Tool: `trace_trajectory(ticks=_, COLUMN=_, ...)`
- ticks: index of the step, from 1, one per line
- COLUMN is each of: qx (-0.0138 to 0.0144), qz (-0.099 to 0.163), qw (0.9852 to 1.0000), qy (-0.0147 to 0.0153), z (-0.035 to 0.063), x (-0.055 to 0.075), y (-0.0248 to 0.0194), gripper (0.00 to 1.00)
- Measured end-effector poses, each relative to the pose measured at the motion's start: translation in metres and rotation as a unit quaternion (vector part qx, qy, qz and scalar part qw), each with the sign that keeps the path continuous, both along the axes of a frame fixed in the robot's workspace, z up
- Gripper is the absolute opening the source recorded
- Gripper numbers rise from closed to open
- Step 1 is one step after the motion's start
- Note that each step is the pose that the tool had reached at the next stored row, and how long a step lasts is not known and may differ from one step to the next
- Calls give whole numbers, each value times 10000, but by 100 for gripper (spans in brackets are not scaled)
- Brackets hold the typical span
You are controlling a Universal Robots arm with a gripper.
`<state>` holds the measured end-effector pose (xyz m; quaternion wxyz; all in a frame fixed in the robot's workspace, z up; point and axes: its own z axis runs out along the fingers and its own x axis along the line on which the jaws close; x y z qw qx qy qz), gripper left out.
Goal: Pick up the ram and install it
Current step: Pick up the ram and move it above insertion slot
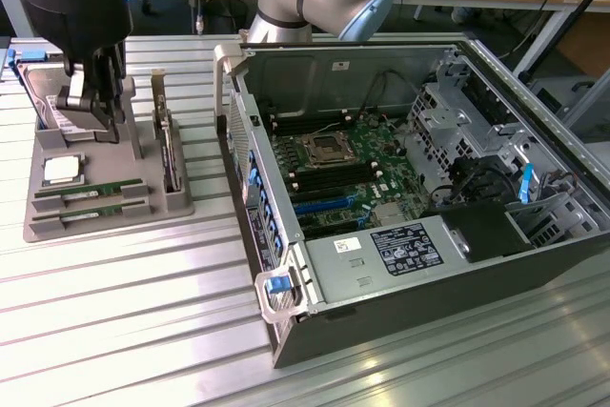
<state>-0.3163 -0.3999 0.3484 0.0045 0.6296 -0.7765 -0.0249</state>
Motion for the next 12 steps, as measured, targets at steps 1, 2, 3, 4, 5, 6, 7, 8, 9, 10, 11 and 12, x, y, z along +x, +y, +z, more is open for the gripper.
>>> trace_trajectory(ticks=1, qx=0, qz=3, qw=10000, qy=0, z=-3, x=0, y=0, gripper=36)
trace_trajectory(ticks=2, qx=0, qz=6, qw=10000, qy=0, z=-6, x=0, y=0, gripper=36)
trace_trajectory(ticks=3, qx=0, qz=11, qw=10000, qy=0, z=-11, x=0, y=-1, gripper=36)
trace_trajectory(ticks=4, qx=0, qz=18, qw=10000, qy=0, z=-17, x=0, y=-1, gripper=36)
trace_trajectory(ticks=5, qx=0, qz=23, qw=10000, qy=0, z=-22, x=0, y=-2, gripper=36)
trace_trajectory(ticks=6, qx=0, qz=33, qw=10000, qy=0, z=-32, x=0, y=-2, gripper=36)
trace_trajectory(ticks=7, qx=0, qz=39, qw=10000, qy=0, z=-39, x=0, y=-2, gripper=36)
trace_trajectory(ticks=8, qx=0, qz=44, qw=10000, qy=0, z=-44, x=0, y=-3, gripper=36)
trace_trajectory(ticks=9, qx=0, qz=50, qw=10000, qy=0, z=-49, x=0, y=-3, gripper=36)
trace_trajectory(ticks=10, qx=0, qz=58, qw=10000, qy=0, z=-58, x=0, y=-3, gripper=36)
trace_trajectory(ticks=11, qx=0, qz=63, qw=10000, qy=0, z=-62, x=0, y=-3, gripper=36)
trace_trajectory(ticks=12, qx=0, qz=66, qw=10000, qy=0, z=-65, x=0, y=-3, gripper=36)
